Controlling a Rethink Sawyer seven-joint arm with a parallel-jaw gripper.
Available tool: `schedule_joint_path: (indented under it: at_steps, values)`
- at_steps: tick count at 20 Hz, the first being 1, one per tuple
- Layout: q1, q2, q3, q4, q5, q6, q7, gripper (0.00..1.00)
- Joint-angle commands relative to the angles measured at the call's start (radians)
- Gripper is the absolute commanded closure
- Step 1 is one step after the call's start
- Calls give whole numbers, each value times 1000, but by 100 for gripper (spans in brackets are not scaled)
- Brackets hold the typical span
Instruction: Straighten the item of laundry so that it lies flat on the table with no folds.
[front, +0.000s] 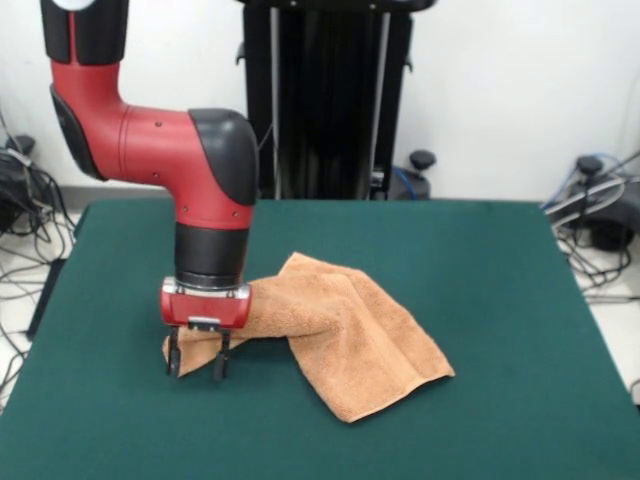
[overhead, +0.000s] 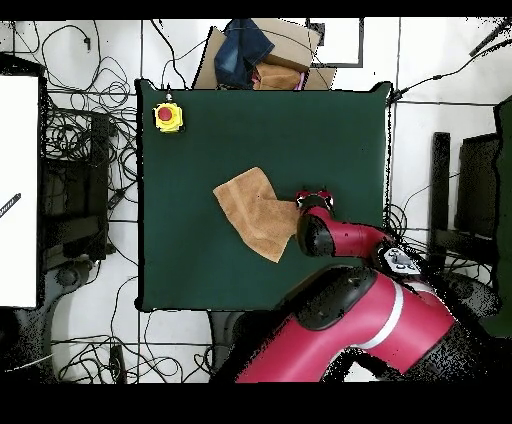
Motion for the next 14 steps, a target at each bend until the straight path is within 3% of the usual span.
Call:
schedule_joint_path:
  at_steps: [1,3,14]
  values:
    - [-36,35,101,-74,-26,125,75,0]
    - [-35,49,94,-94,-6,183,54,0]
    - [-35,97,95,-125,-16,247,29,0]
